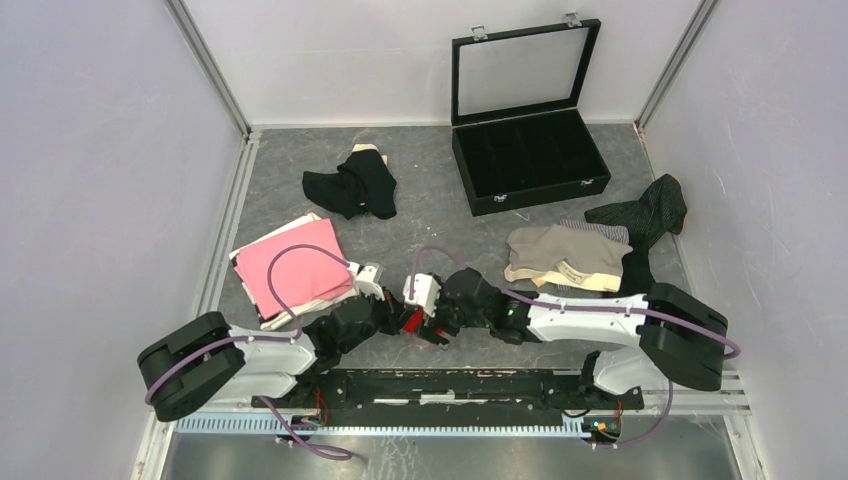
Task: Roll the underwear
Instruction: Pick up the underwear from the center of the board.
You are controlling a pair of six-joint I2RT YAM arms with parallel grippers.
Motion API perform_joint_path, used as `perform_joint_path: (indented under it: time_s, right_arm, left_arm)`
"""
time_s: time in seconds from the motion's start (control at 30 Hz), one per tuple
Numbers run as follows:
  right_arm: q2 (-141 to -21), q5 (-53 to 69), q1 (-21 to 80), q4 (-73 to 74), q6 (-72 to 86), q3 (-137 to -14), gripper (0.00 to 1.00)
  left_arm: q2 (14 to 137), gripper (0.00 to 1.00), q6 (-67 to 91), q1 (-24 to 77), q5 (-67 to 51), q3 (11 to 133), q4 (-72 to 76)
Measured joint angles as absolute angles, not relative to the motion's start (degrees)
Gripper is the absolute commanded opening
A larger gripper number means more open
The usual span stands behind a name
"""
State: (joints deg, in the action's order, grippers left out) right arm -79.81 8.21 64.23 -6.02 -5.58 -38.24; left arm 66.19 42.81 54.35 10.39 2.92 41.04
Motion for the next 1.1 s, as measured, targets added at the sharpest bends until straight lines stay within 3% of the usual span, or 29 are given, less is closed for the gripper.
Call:
perform_joint_path:
  time_s: [0.3,0.9,1.1]
  right_arm:
    - [-81.43,-4.16,72.66,-9.37,-12.62,-38.02,0.81]
    - [-89.36,-14.37,75.7,-11.77,-16.88,-36.8,0.78]
    - [-90.24,-16.69,76.2,-13.63,-16.91,-36.51,0.69]
  left_arm:
    - [68.2,0.02,42.81,54.33,10.37,2.92,43.22]
    - [70.63,0.02,42.81,54.33,10.35,2.94,45.84]
    - [70.87,0.02,42.81,54.33,10.35,2.96,46.09]
